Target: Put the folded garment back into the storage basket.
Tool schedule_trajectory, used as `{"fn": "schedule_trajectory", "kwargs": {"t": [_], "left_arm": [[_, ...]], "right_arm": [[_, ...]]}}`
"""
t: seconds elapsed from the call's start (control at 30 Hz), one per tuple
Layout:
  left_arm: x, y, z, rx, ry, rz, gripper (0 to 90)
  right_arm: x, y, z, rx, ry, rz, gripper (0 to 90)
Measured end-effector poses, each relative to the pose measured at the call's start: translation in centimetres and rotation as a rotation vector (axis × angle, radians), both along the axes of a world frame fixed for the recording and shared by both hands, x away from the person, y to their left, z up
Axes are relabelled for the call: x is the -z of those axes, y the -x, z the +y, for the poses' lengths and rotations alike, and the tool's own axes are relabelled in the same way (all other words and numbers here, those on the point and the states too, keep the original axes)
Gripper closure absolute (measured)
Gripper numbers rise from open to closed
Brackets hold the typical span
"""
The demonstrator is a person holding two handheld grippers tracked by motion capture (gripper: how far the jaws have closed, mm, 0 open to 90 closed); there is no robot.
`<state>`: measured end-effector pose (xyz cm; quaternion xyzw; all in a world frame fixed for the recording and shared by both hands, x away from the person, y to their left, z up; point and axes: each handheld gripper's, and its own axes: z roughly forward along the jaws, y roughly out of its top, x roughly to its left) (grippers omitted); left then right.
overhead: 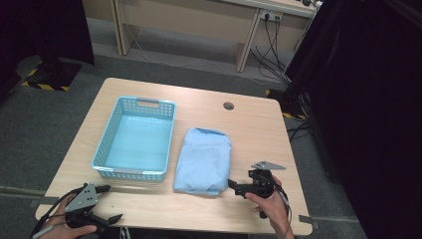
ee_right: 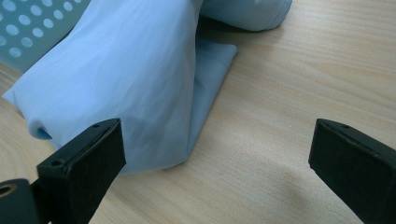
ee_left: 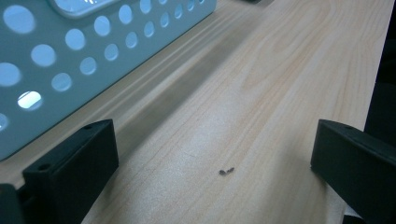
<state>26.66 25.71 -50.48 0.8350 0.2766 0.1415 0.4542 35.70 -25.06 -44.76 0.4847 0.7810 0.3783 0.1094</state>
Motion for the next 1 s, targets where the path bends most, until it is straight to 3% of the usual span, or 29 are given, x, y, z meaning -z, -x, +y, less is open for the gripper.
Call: {"fn": "schedule_trajectory", "kwargs": {"t": [1.0], "left_arm": [[0.0, -0.01, 0.01, 0.0, 0.002, 0.001, 0.1]], "right_arm": [[-0.63, -0.29, 0.43, -0.005, -0.03, -0.009, 4.4]]}}
